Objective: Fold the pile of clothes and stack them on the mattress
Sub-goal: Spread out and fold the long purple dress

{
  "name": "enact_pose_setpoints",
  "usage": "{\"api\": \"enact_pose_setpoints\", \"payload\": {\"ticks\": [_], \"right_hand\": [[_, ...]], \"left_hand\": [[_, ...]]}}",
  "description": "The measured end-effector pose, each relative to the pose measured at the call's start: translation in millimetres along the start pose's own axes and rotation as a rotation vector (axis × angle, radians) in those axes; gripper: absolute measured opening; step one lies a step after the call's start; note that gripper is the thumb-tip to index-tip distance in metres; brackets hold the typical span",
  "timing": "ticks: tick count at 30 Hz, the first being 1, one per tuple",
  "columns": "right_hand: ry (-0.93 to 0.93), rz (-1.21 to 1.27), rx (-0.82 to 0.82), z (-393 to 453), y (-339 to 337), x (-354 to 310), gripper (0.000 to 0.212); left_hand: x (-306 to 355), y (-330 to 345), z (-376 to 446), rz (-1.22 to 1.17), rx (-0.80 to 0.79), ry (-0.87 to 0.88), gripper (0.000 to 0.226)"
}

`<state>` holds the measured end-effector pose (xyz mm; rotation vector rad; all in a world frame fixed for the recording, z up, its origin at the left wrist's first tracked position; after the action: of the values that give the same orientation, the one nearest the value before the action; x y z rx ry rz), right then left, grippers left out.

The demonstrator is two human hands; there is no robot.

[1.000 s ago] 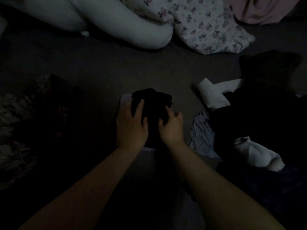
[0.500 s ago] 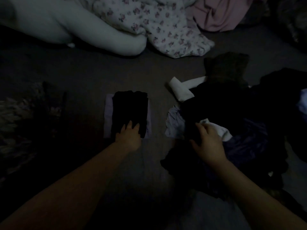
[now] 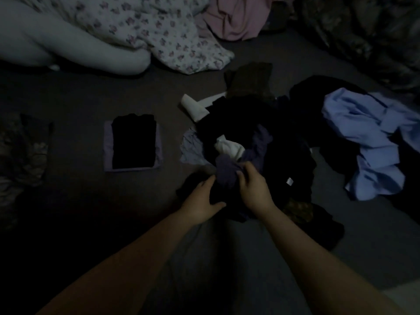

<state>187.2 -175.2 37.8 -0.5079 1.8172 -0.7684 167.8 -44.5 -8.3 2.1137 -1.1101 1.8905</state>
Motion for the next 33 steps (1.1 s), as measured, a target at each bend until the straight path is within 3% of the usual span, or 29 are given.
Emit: {"api": "enact_pose_setpoints", "payload": {"ticks": [2, 4, 9, 12, 14, 16, 18, 20, 25, 27, 30, 31, 33], "right_hand": [[0.03, 0.255, -0.101, -22.8, -6.1, -10.8, 0.014], [0.119, 0.446, -0.215, -40.1, -2.7, -10.4, 0.016], [0.3, 0.743, -0.344, -69.1, 9.4, -13.5, 0.025], [0.281, 0.734, -0.559, -94.0, 31.1, -25.7, 0.033], [0.279, 0.656, -0.641, -110.0, 49.2, -29.7, 0.044], [0.267, 0.603, -0.588, -117.7, 59.3, -33.5, 0.039], [0.231, 0.597, -0.488, -121.8, 58.1, -44.3, 0.02], [0.178, 0.58, -0.44, -126.8, 55.4, -61.5, 0.022], [0.061, 0.424, -0.433, -136.5, 67.5, -113.5, 0.03], [0.103, 0.4, -0.475, -138.4, 86.3, -122.4, 0.031], [0.275, 0.543, -0.674, -154.3, 125.0, -126.4, 0.018], [0.309, 0.581, -0.725, -161.6, 134.5, -129.0, 0.016], [0.309, 0.574, -0.702, -167.4, 142.6, -129.1, 0.017]], "left_hand": [[19.9, 7.8, -11.4, -0.249, 0.069, 0.086, 0.087], [28.8, 6.1, -28.8, -0.423, 0.166, 0.085, 0.076], [27.6, -20.2, -82.4, -0.443, 0.345, 0.022, 0.036], [9.1, -41.4, -108.4, -0.429, 0.369, -0.173, 0.024], [-9.4, -47.7, -126.8, -0.586, 0.372, -0.326, 0.023], [-22.6, -50.6, -143.4, -0.822, 0.416, -0.417, 0.023], [-37.8, -58.5, -156.4, -0.888, 0.462, -0.456, 0.025], [-46.0, -69.8, -166.1, -0.851, 0.471, -0.438, 0.025], [-14.9, -128.4, -201.9, -0.382, 0.712, -0.093, 0.035], [8.2, -126.3, -214.5, -0.372, 0.643, 0.048, 0.033], [2.9, -97.5, -222.8, -0.508, 0.468, 0.004, 0.061], [-6.1, -99.0, -228.4, -0.483, 0.509, -0.039, 0.063], [-22.8, -112.6, -242.0, -0.42, 0.629, -0.104, 0.047]]}}
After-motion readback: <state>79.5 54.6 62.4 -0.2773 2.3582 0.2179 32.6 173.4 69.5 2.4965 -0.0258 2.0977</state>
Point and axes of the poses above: each hand's wrist, its own z-axis towards the middle knuckle, its own y-axis out of the palm, x = y × z, the point moved 9 cm from there along z, towards the middle knuckle, and after that the axes turned 11 degrees about y, right-handed, at the moved point
